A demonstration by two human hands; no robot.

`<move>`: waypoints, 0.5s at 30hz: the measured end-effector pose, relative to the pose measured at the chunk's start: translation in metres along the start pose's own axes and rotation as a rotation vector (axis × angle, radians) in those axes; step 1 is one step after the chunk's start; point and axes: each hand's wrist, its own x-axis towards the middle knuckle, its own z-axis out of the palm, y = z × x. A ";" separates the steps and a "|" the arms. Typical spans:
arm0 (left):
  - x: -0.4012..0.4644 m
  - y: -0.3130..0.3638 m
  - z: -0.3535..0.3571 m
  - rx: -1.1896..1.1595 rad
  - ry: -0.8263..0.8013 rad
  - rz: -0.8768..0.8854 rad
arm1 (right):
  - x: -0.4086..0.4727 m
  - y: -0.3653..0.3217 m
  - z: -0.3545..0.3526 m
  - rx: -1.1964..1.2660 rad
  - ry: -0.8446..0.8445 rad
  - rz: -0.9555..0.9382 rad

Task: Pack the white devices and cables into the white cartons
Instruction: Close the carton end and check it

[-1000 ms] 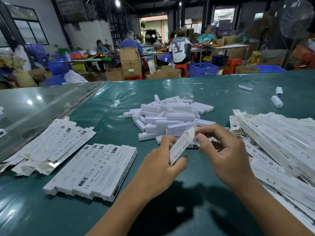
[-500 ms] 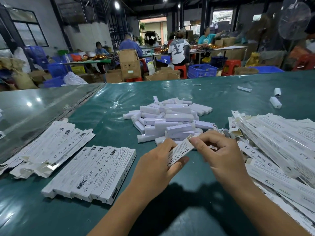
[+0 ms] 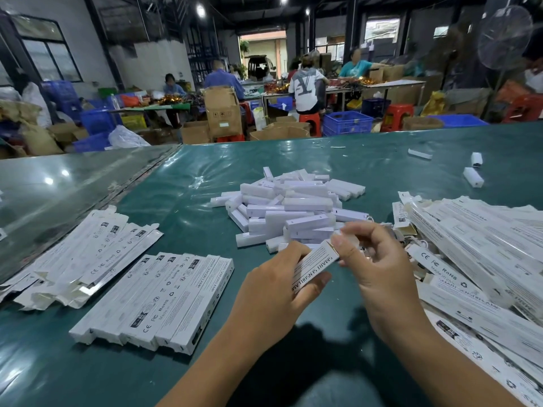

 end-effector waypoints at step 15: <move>0.002 0.001 -0.001 0.262 0.032 0.035 | -0.004 -0.007 0.002 -0.151 -0.195 0.021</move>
